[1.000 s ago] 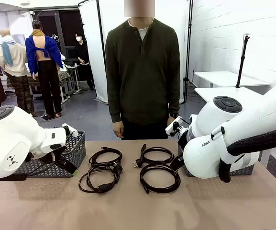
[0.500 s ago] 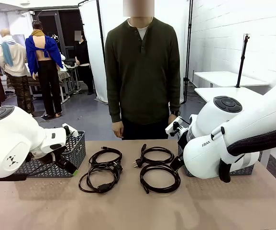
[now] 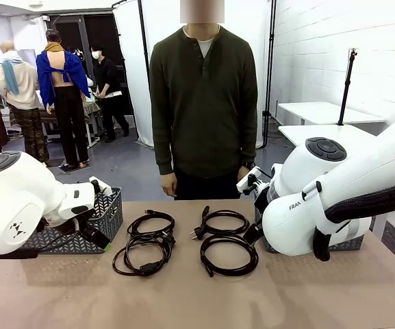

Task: Organize the cables according to human instructions.
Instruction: Pick up a bundle of cables and place it in the basket indicated by the human.

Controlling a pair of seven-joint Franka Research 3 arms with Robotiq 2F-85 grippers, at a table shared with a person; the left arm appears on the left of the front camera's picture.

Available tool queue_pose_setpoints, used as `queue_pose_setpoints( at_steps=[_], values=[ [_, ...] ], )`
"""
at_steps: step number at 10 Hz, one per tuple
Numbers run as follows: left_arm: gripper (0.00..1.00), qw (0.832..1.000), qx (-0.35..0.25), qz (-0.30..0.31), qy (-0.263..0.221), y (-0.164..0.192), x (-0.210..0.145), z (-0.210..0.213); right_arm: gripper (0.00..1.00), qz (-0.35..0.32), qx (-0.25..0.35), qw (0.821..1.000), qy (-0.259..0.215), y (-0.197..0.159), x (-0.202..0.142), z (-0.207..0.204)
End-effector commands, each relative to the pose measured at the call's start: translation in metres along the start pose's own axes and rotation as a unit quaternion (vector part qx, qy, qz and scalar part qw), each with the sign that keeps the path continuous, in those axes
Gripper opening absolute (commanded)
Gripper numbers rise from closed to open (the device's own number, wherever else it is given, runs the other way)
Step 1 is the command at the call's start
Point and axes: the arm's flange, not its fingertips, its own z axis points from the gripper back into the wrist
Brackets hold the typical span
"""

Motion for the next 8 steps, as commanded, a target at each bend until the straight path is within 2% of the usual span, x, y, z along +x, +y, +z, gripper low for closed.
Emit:
queue_pose_setpoints(
  at_steps=[1,5,8],
  values=[
    [1.00,1.000,0.000,0.001,0.001,0.001,-0.001,0.003,1.00,0.000,0.000,1.000,0.000,0.000,0.000,0.000],
    [1.00,1.000,0.001,0.005,-0.001,0.008,0.010,0.023,1.00,0.007,0.025,1.000,-0.006,-0.012,0.012,0.026],
    [1.00,0.999,-0.018,-0.032,-0.002,0.020,0.014,0.056,1.00,0.023,0.058,0.998,-0.018,-0.028,0.010,0.055]
  ],
)
